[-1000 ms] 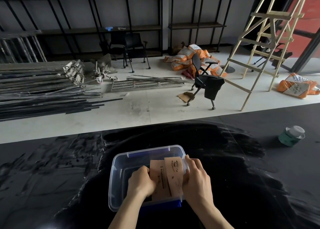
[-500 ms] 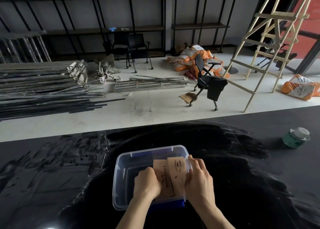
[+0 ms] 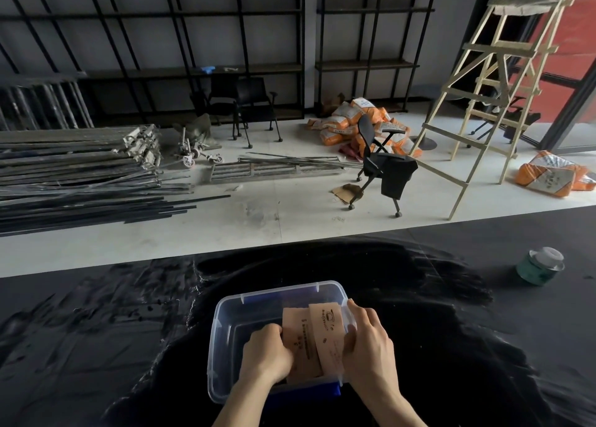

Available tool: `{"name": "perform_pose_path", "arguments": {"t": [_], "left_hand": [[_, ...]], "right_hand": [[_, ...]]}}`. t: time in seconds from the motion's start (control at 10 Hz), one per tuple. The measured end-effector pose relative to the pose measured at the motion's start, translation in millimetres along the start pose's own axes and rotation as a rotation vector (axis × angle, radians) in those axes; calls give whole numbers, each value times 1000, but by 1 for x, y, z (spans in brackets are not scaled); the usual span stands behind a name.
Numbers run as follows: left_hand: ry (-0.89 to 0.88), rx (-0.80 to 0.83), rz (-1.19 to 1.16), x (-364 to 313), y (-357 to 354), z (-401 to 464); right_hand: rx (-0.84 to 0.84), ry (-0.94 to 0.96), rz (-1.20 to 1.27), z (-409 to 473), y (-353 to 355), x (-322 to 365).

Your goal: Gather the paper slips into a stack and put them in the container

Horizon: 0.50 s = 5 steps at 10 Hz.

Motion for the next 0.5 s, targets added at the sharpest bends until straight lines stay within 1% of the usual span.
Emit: {"name": "perform_pose_path", "arguments": {"t": [0.1, 0.3, 0.4, 0.5], "left_hand": [[-3, -41, 0, 1, 2, -1], [-61, -46, 108, -7, 8, -8], [-125, -184, 159, -17, 40, -19], [-192, -335, 242, -27, 82, -27]], "right_hand": [[6, 5, 4, -1, 0, 2], [65, 20, -38, -1, 2, 7], [45, 36, -108, 7, 12, 8], [4, 99, -229, 25, 30, 17]]}}
Point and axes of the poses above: each hand's wrist, its own z-axis towards the middle knuckle, its own y-axis out of the back of the hand, x = y × z, the point moved 8 cm from there along z, towards the middle knuckle, and after that the axes turned 1 degree about -x, right-handed, at the moved point
